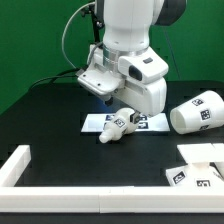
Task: Assemble lamp
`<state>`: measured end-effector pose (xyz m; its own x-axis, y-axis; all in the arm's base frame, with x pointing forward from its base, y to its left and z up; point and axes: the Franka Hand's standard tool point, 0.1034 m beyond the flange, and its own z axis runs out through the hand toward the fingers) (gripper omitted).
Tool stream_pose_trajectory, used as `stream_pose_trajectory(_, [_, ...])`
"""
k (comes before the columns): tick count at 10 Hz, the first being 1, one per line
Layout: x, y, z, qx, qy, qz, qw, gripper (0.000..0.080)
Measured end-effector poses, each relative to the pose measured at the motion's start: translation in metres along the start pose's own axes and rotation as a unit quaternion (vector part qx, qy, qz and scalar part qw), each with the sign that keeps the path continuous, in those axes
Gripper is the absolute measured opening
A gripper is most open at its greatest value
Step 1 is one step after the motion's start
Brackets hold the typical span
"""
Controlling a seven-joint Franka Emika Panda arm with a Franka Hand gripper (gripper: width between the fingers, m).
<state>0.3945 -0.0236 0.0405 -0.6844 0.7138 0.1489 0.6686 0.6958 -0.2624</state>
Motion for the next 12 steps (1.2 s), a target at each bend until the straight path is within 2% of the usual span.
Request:
stream_pose_trajectory(6, [0.013,-0.002,0.029,0.021,0.023,0.004,1.000,0.0698])
stream_pose_trajectory(8, [0.012,-0.003,0.030,0.021,0.023,0.006,0.999,0.0698])
stream_pose_trajectory(9, [0.012,-0.004,0.030,0.021,0.023,0.007,0.999,0.0569])
stream_pose_trajectory(12, [0.011,-0.004,0.030,0.022,0.023,0.015,0.999,0.0572])
